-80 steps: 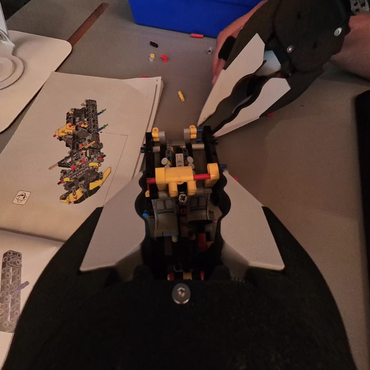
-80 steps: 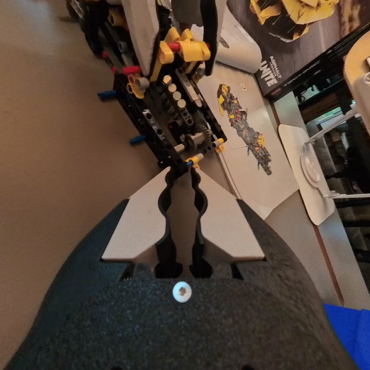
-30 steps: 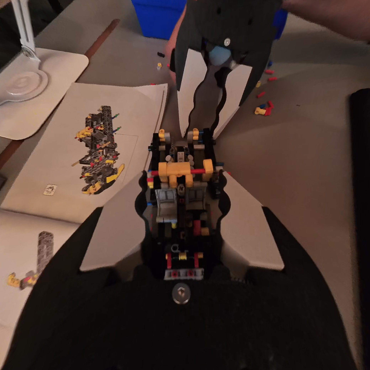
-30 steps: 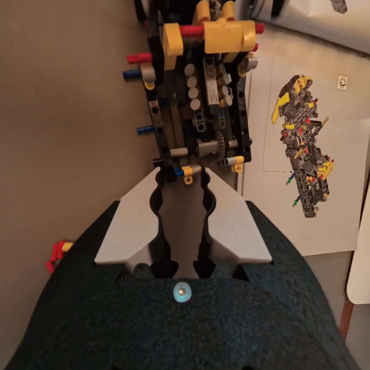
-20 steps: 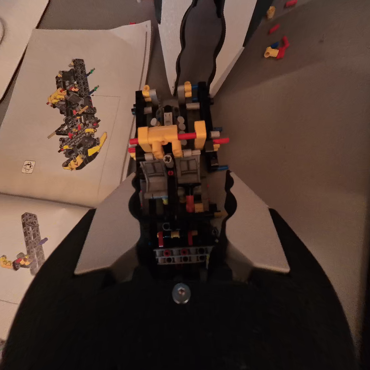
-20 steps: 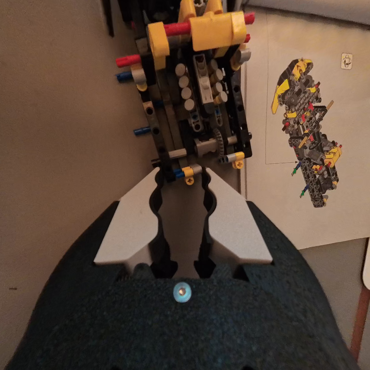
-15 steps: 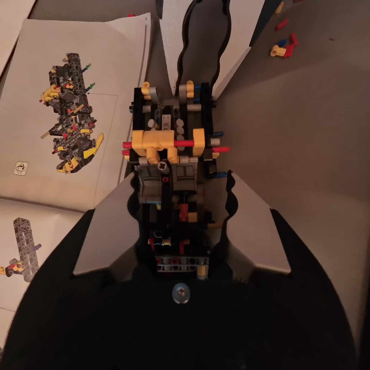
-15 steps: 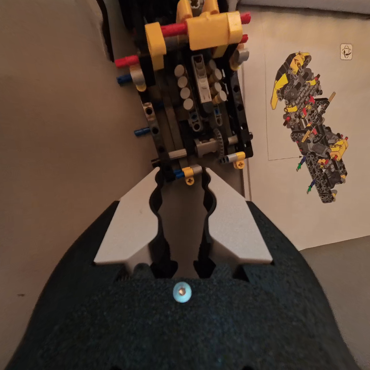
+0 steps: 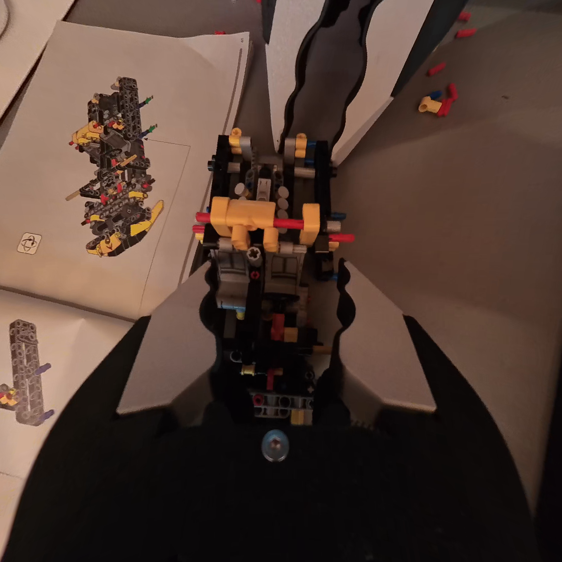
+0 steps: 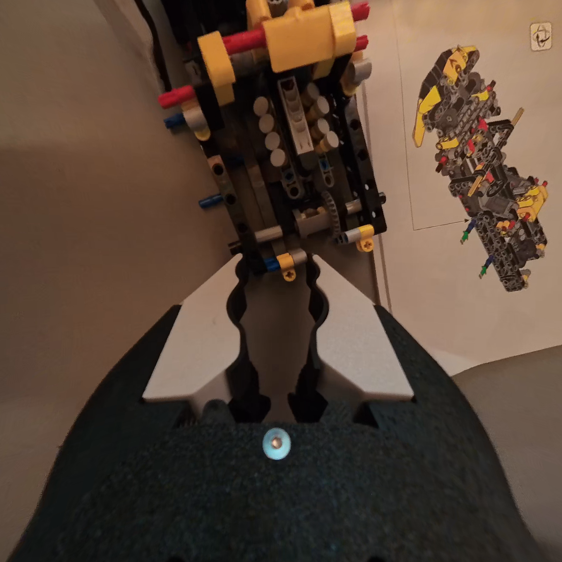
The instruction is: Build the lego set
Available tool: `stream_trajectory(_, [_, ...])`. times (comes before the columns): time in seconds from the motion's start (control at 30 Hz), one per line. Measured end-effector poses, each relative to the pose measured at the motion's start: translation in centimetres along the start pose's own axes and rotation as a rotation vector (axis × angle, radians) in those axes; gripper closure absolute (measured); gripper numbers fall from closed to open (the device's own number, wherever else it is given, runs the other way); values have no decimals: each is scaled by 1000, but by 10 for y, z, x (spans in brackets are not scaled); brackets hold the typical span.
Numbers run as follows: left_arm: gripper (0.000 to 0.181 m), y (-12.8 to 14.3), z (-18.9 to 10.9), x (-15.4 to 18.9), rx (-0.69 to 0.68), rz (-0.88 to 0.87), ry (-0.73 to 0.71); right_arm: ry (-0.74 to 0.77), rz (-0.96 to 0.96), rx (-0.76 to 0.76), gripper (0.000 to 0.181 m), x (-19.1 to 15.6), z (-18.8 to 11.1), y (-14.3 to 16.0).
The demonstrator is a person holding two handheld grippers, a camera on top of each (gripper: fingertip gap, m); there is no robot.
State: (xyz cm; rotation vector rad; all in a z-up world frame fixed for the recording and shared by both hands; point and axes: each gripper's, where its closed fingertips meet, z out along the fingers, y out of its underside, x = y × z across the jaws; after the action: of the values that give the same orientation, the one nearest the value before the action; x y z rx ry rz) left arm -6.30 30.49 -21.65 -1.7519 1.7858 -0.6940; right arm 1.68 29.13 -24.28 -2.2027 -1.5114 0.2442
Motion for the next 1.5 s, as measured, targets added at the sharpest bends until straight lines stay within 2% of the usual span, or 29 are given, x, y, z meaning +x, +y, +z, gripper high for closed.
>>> stream_trajectory(0.23, [107,5,-8,17,-10,-2,88,-18,-3,33,145,0,0,0])
stream_trajectory(0.37, [107,3,-26,16,52,-37,39,-5,-39,40,146,-1,0,-1])
stream_trajectory(0.5, [106,1,-33,7,170,-47,-131,-3,-60,56,147,-1,0,-1])
stream_trajectory(0.57, [107,9,-34,-4,164,22,-269,-11,-45,58,147,-1,0,-1])
stream_trajectory(0.63, [107,15,-29,-4,138,74,-316,-24,-20,48,146,-1,0,-1])
stream_trajectory(0.73, [106,13,-18,12,136,48,-235,-17,-30,54,147,-1,0,-1])
stream_trajectory(0.87, [106,5,-30,8,204,-38,-182,-18,-32,71,147,-2,0,-1])
stream_trajectory(1.03, [107,-6,-63,-25,350,-120,-195,-25,-48,76,148,-2,0,-1])
stream_trajectory(1.17, [107,7,-75,-48,353,-134,-206,-49,-23,90,148,-2,1,-1])
stream_trajectory(1.23, [107,14,-74,-50,355,-157,-163,-76,8,93,147,-3,1,-1])
stream_trajectory(1.4, [107,8,-64,-31,364,-181,-20,-70,13,67,146,-4,1,-1])
stream_trajectory(1.5, [107,-6,-51,-10,330,-111,-17,-71,19,65,147,-4,1,-1])
